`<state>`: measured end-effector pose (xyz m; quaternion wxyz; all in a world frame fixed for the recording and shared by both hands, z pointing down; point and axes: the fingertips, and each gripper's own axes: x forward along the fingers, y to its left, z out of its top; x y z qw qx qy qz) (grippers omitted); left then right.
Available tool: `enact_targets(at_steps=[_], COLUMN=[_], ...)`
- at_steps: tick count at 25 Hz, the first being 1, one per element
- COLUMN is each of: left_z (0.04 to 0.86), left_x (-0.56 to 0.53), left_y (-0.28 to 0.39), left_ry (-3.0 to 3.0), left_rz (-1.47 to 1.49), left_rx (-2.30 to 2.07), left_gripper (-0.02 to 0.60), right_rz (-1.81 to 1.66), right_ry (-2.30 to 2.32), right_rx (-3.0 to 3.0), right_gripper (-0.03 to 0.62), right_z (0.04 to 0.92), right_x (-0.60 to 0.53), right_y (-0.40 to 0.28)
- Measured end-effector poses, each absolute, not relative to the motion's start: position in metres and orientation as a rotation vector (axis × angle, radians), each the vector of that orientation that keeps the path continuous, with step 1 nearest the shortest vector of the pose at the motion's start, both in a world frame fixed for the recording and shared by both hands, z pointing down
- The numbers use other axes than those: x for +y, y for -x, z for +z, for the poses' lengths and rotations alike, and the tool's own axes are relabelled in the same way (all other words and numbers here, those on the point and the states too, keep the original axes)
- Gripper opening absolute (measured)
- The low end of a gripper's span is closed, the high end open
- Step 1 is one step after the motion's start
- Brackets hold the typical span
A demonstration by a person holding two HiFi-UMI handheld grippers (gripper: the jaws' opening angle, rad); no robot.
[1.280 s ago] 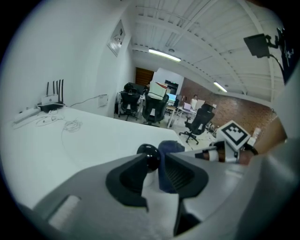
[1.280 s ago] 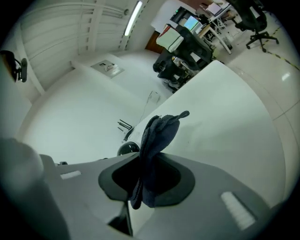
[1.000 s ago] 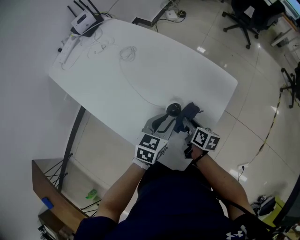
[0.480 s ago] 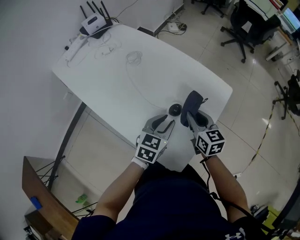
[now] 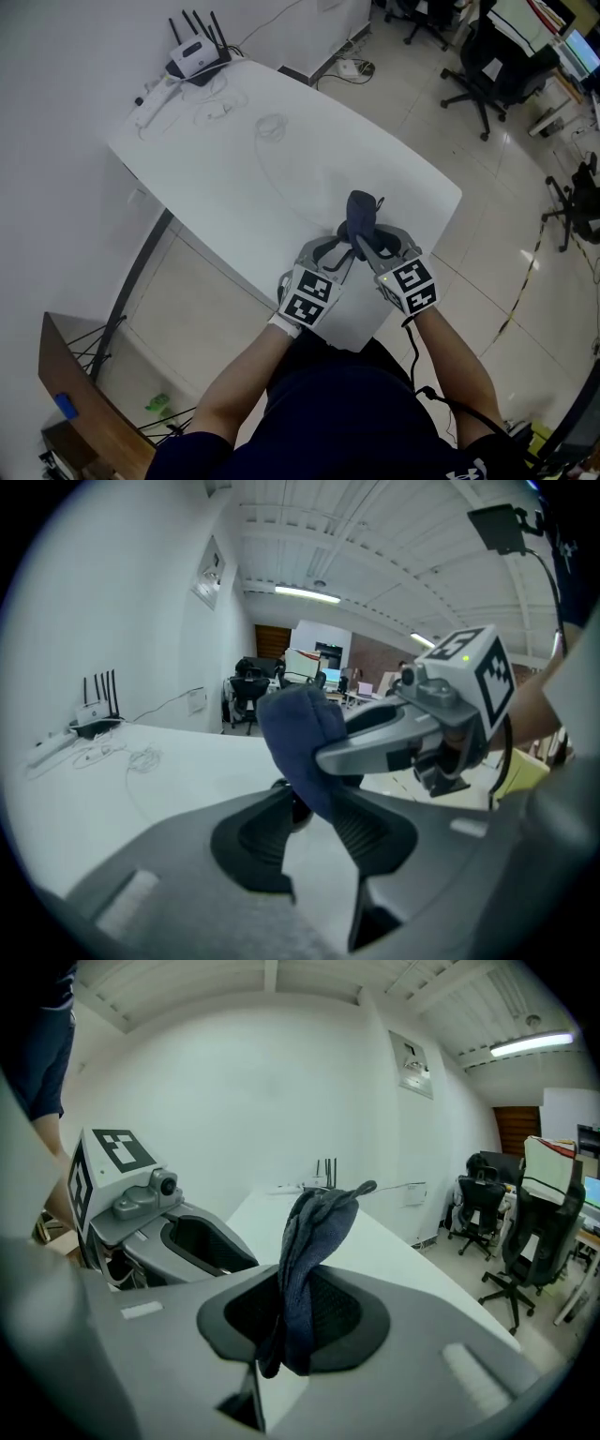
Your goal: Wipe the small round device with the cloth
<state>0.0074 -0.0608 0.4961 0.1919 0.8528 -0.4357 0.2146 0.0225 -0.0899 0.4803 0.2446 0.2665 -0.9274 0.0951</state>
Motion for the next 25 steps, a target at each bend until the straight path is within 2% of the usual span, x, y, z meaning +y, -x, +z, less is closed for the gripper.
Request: enact_targets(at_steps=[13, 21, 25], left_z=[0.509, 0.519, 0.52], left_x=[-0.08, -0.084, -0.083], left_y=[-0.013, -0.012, -0.011], left_ry=[-2.385, -2.35, -2.344], left_rz=[0.612, 0.598, 0.593], left_rx=[-1.179, -1.169, -1.171], left_gripper=[0.127, 0.127, 0.127], right_rz=[0.391, 0.806, 0.814], right_ry=[-0.743, -0.637, -0.588], right_rx=[-2.505, -2.411, -2.333], right_gripper=[0.08, 0.078, 0.078], right_z=[0.506, 0.568, 0.604], right_x=[-0.137, -0.151, -0.143], right_y=[-0.035, -0.047, -0.049])
